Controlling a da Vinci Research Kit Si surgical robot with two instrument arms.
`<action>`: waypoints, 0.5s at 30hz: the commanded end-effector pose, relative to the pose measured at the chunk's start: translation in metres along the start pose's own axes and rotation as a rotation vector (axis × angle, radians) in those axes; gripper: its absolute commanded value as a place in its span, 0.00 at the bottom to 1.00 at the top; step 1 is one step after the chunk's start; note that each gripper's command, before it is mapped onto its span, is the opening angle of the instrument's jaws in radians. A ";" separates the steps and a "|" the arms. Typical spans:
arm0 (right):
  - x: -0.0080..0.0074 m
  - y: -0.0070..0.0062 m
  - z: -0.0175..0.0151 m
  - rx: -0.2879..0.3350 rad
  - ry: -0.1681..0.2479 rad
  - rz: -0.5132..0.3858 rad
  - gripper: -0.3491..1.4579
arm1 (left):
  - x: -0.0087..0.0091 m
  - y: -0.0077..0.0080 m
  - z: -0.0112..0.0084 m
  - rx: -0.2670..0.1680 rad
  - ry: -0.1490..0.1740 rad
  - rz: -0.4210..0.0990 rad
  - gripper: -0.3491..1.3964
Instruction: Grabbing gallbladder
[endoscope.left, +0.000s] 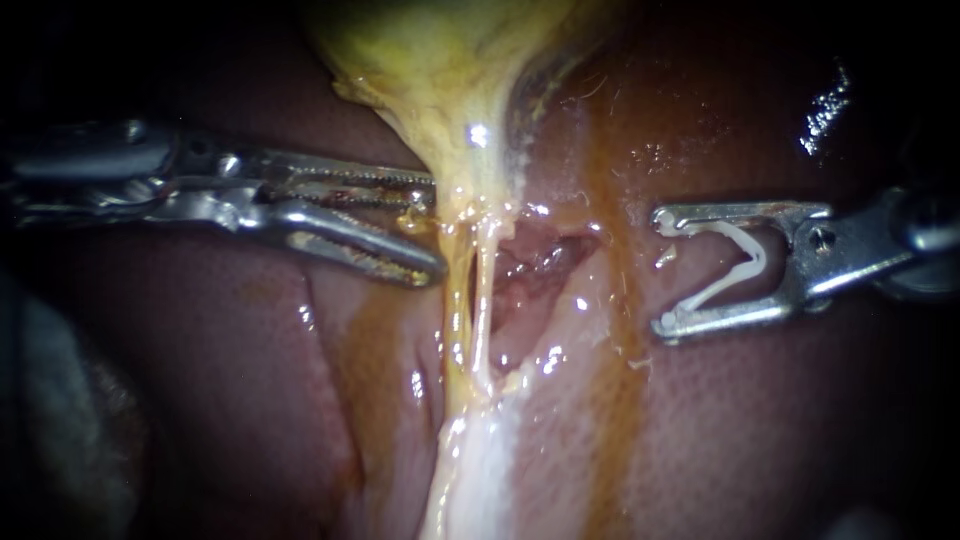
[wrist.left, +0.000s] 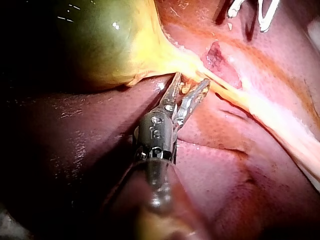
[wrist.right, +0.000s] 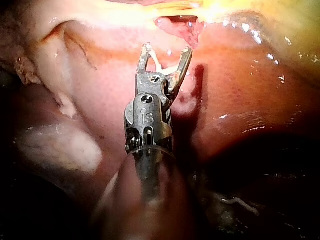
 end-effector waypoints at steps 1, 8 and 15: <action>0.0000 0.0000 0.0000 0.000 0.000 0.000 0.47 | 0.0000 0.0000 0.0002 0.001 0.000 0.000 0.33; 0.0000 0.0000 0.0001 0.000 0.000 0.000 0.47 | 0.0000 0.0001 0.0006 0.004 0.001 0.000 0.17; 0.0001 0.0000 0.0001 -0.001 0.000 0.000 0.47 | -0.0001 0.0001 0.0004 0.005 0.004 0.001 0.00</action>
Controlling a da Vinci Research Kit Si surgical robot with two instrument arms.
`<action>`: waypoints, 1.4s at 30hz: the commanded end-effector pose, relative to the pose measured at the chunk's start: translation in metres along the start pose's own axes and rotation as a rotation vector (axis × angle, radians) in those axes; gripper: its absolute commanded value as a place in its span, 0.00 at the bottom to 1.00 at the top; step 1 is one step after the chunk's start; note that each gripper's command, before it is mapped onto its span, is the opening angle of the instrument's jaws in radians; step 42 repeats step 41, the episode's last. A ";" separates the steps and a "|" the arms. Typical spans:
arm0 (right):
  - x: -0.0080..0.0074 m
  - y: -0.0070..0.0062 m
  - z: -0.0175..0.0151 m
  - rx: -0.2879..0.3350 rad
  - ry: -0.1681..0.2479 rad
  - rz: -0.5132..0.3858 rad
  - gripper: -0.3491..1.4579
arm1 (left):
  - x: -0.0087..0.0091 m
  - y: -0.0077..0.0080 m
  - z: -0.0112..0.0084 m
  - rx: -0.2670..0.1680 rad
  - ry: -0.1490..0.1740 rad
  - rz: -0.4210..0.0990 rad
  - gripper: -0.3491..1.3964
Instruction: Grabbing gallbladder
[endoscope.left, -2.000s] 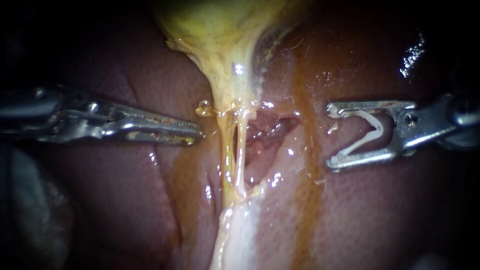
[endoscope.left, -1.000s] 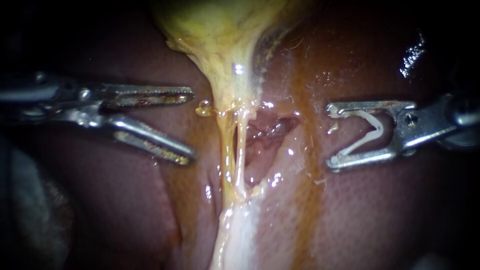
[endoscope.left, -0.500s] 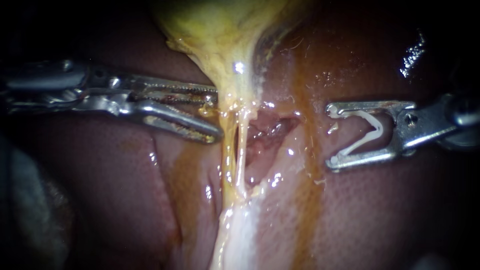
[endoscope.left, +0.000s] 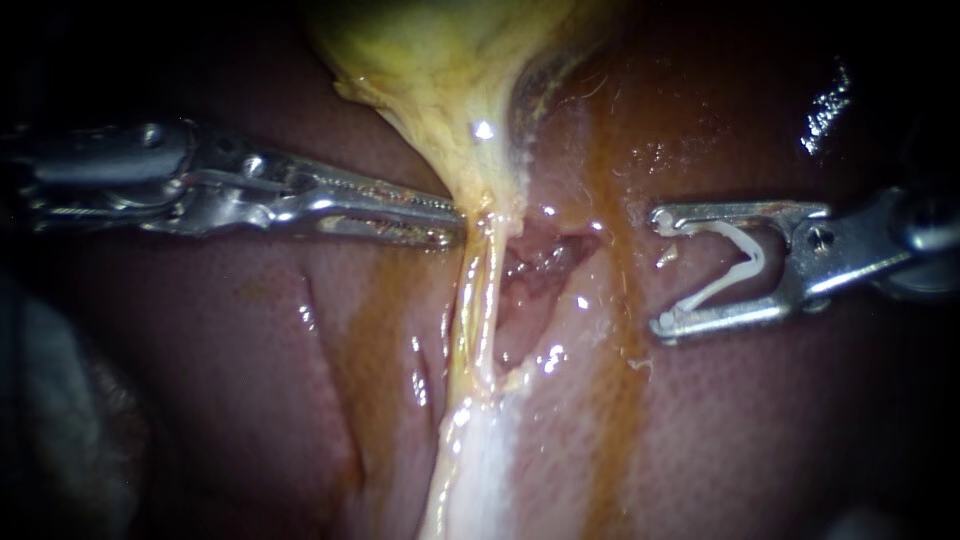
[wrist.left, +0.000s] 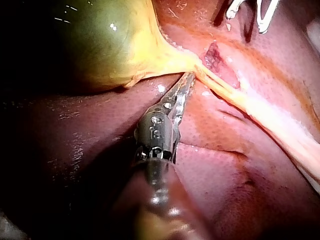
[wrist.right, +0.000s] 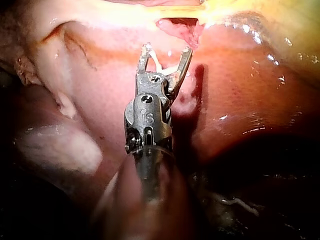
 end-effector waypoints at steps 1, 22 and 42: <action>0.0000 0.0000 0.0000 0.000 0.000 0.000 0.47 | 0.0001 0.0000 -0.0002 -0.002 0.000 0.000 0.00; -0.0001 0.0000 -0.0001 0.000 0.000 0.006 0.47 | 0.0029 -0.0004 -0.0090 -0.049 -0.008 -0.060 0.00; -0.0001 0.0000 -0.0001 0.000 0.000 0.006 0.47 | 0.0029 -0.0009 -0.0104 -0.042 0.001 -0.062 0.00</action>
